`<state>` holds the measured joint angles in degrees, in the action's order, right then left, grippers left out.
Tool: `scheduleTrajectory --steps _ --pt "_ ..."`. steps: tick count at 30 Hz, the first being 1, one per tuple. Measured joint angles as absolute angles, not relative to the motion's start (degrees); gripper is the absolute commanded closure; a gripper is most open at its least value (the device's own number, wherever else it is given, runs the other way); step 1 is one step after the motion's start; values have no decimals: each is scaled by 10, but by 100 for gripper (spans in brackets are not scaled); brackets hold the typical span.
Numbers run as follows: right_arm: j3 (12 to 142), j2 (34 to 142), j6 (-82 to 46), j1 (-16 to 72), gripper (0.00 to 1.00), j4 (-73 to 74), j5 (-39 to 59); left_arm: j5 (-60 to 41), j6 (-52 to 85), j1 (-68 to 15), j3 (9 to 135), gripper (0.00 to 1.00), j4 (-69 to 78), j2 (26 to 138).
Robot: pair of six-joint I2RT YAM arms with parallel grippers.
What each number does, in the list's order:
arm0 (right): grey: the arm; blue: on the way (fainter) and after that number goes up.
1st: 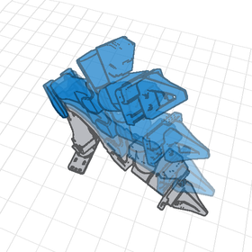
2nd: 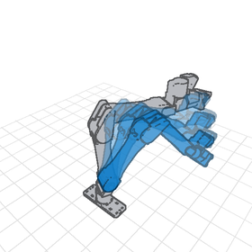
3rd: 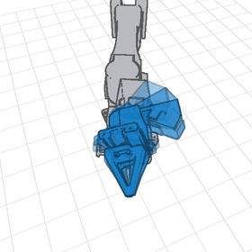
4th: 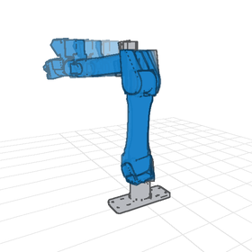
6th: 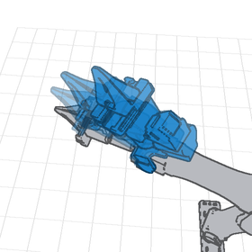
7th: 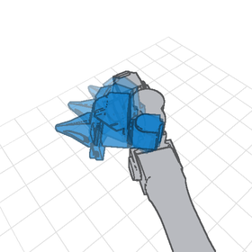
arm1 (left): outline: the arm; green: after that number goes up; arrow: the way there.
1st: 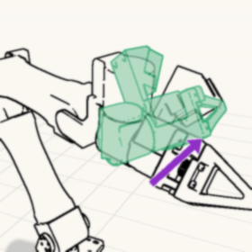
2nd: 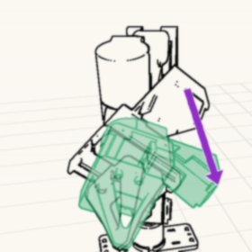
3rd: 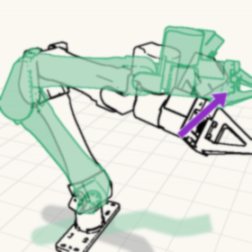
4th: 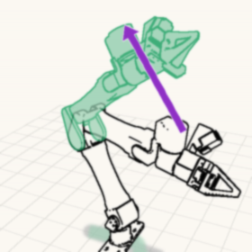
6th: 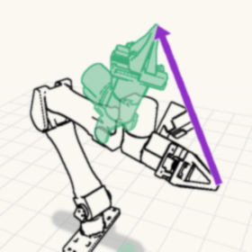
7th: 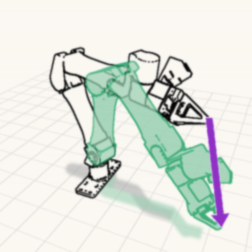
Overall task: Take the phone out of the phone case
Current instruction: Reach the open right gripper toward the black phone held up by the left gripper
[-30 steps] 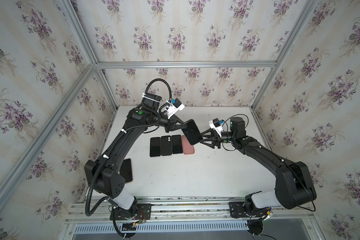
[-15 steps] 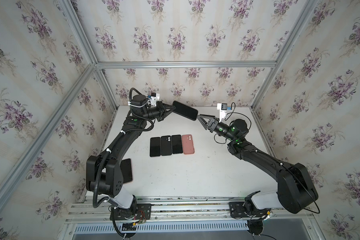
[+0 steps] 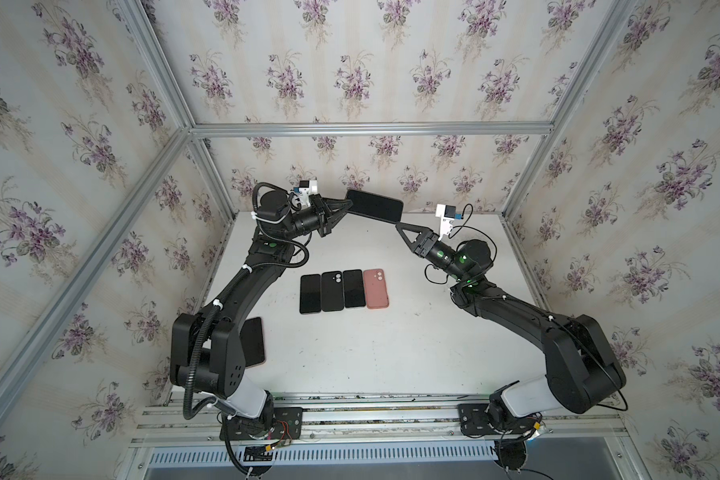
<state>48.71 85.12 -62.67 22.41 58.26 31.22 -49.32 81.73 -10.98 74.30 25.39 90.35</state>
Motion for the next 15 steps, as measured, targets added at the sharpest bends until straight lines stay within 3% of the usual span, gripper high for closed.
scheduleTrajectory --steps 15 --pt "503 882 -674 225 70 655 317 -493 826 -115 729 100 267 895"
